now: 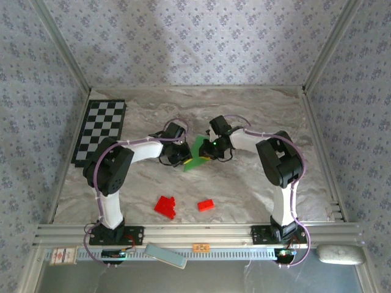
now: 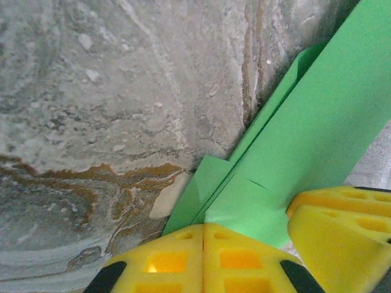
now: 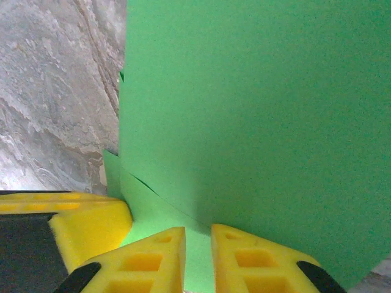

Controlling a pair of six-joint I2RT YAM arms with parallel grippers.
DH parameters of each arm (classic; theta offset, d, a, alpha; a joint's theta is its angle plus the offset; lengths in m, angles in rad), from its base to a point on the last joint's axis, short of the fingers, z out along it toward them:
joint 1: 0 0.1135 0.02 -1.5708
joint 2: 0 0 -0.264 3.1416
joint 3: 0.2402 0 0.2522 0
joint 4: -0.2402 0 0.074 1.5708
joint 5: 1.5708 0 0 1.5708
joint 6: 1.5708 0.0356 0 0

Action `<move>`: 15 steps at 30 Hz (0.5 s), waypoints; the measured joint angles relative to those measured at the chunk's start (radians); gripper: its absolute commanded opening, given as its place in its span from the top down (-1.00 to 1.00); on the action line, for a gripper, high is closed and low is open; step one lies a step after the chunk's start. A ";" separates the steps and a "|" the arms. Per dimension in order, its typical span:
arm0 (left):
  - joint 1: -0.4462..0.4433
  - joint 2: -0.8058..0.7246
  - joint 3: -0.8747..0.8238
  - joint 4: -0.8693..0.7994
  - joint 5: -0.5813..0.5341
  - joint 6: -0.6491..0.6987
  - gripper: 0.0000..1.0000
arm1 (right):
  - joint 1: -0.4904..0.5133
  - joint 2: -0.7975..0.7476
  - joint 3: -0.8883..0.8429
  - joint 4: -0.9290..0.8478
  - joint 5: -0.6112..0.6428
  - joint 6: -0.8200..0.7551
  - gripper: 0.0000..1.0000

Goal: Fold a paper plane with a square sheet of paper (pick it up from the middle)
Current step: Fold the wing for the fifth time at the center of the table.

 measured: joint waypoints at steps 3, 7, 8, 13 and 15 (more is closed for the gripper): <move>0.000 0.001 0.001 -0.002 -0.002 -0.001 0.91 | -0.014 -0.046 -0.030 0.035 -0.004 0.024 0.35; 0.000 0.001 0.000 -0.001 -0.002 -0.016 0.93 | -0.039 -0.145 -0.119 0.086 0.005 0.080 0.24; 0.000 0.001 -0.001 0.001 -0.002 -0.023 0.93 | -0.045 -0.163 -0.141 0.096 0.011 0.102 0.21; 0.008 0.000 -0.020 0.038 0.018 -0.067 0.92 | -0.067 -0.187 -0.228 0.148 0.024 0.204 0.19; 0.015 0.000 -0.035 0.067 0.040 -0.087 0.92 | -0.064 -0.187 -0.239 0.150 0.024 0.230 0.19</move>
